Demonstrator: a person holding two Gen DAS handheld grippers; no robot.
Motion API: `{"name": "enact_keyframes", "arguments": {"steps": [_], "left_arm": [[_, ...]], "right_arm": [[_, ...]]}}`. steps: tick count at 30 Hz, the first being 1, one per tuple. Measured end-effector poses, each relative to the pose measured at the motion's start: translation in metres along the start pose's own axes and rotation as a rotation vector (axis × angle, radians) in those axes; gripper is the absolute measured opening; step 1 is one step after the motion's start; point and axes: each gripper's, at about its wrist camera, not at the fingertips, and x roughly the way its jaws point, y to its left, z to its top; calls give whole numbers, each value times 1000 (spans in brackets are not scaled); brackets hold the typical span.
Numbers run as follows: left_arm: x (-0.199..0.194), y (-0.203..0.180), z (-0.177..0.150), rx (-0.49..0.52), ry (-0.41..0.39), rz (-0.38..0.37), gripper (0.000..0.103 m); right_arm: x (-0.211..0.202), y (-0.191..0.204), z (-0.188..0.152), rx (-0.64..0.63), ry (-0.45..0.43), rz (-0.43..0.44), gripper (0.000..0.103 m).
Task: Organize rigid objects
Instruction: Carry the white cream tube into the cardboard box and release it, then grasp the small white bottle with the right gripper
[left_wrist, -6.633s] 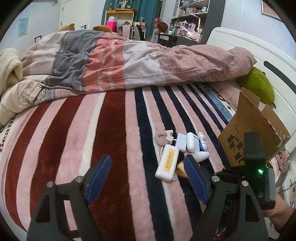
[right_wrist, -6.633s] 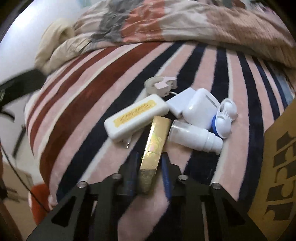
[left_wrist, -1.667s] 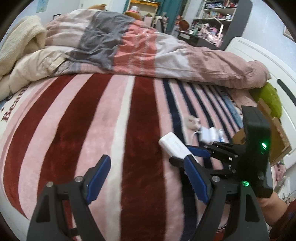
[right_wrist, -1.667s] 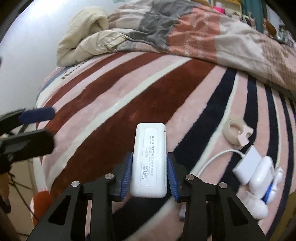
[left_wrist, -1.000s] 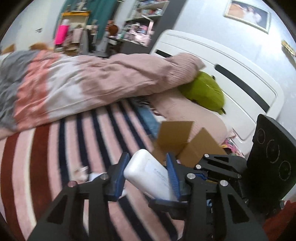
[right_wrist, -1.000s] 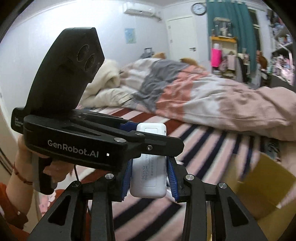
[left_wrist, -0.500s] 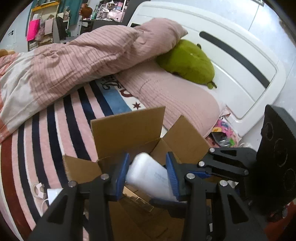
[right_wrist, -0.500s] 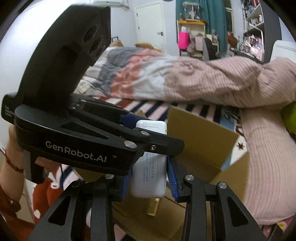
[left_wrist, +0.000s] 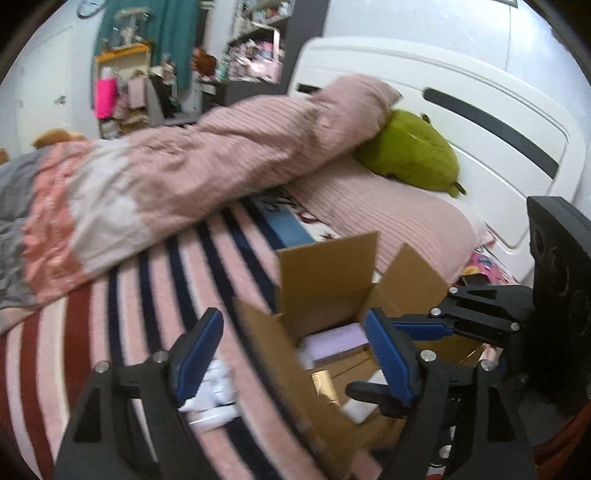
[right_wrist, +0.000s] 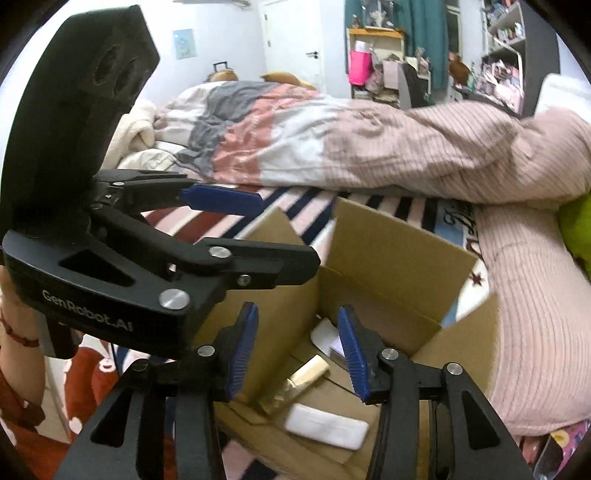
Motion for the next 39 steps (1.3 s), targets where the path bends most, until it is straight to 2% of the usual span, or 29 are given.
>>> {"name": "enact_keyframes", "arguments": {"steps": [3,5,9,10,13,17,21,24,28,34,36,39], "left_arm": [[-27,24,-12,-27,-43,59,77],[-41,39,-21,-48,-60,92,78],[-63,77,-43,-100,-78,172,79],[-68,90,-50,-121,-80,191,79],[-73,115,-69,-172,-74,219,79],[-74,149,-98,-227,-57,263,80],[-69,173,-123,-271,-31,282,80],[-66,187,-141,-304,-18,280,80],[-61,198,-158,-335,1,279,80],[-54,205,-170,-369,20,271,80],[-52,207,-170,-376,20,267,80],[-51,207,-168,-376,19,261,80]], "right_arm": [[3,27,12,-45,-24,31,45],[8,47,20,-75,-34,53,53],[32,87,34,-138,-20,103,57],[38,96,36,-150,-13,111,61],[63,121,42,-173,24,126,75],[96,144,43,-193,68,116,86],[130,158,37,-203,123,113,89],[161,151,27,-165,192,87,89],[186,132,11,-82,234,13,89],[199,90,-9,63,217,-143,89],[201,81,-14,94,228,-161,89],[205,76,-20,125,254,-160,83]]}}
